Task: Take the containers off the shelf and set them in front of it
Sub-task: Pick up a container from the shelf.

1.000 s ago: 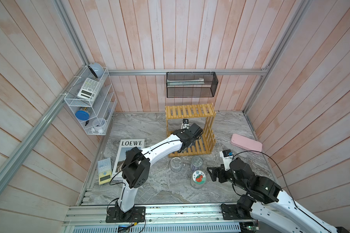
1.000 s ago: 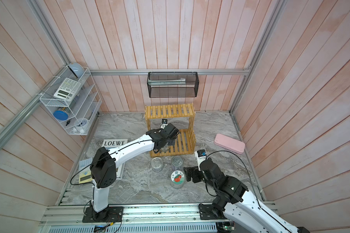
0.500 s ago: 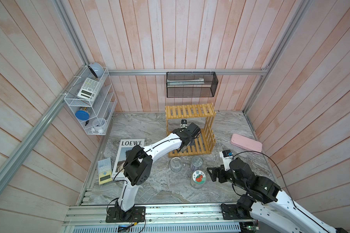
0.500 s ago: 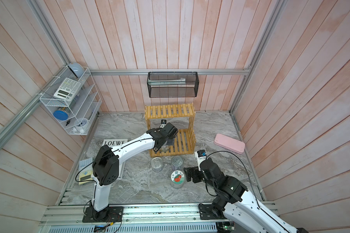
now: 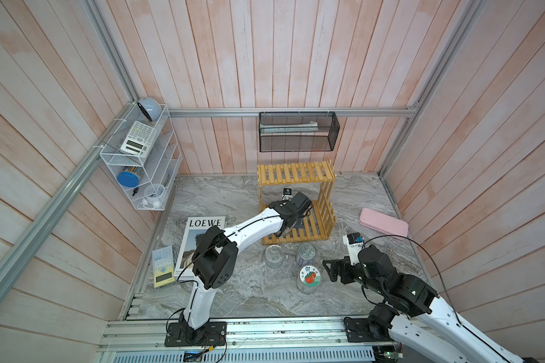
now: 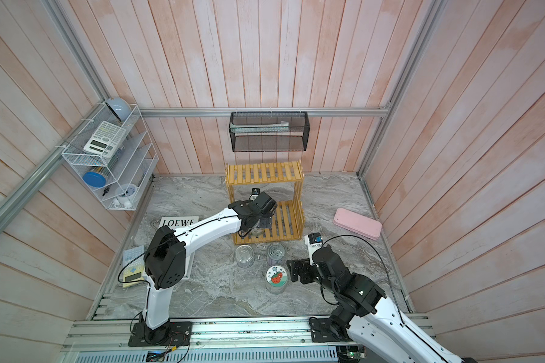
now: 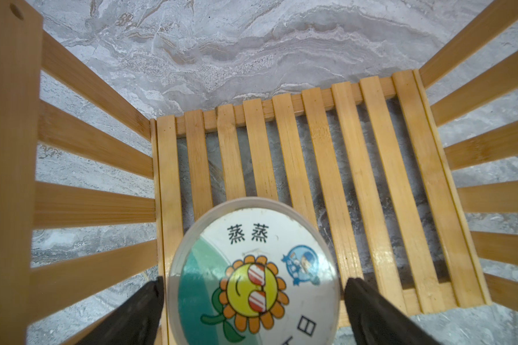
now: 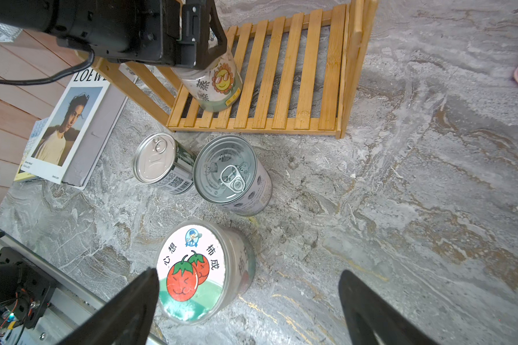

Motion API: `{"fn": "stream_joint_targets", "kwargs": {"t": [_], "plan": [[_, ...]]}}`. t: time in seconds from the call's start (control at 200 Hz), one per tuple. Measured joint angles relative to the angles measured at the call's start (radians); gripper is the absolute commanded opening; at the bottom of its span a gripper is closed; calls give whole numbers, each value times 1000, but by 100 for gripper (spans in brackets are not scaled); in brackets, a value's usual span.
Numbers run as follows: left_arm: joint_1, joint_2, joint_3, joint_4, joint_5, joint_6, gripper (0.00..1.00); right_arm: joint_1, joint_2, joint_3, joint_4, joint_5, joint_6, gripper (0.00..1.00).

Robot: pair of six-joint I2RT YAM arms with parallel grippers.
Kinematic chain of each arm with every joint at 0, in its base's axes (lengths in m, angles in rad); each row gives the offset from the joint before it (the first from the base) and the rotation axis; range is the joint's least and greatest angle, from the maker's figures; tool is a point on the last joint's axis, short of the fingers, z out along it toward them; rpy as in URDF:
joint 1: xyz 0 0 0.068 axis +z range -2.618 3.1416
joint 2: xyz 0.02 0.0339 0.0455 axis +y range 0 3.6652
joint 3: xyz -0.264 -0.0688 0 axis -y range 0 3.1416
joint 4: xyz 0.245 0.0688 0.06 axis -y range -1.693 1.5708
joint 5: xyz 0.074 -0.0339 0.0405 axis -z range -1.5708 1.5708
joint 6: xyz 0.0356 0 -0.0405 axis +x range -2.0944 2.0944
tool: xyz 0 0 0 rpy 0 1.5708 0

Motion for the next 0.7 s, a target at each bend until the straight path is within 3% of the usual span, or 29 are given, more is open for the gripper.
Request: {"fn": "stream_joint_targets", "kwargs": {"t": [0.7], "plan": [[19,37,-2,1,49,4,100,-23,4,0,2,-15,-1,98]]}}
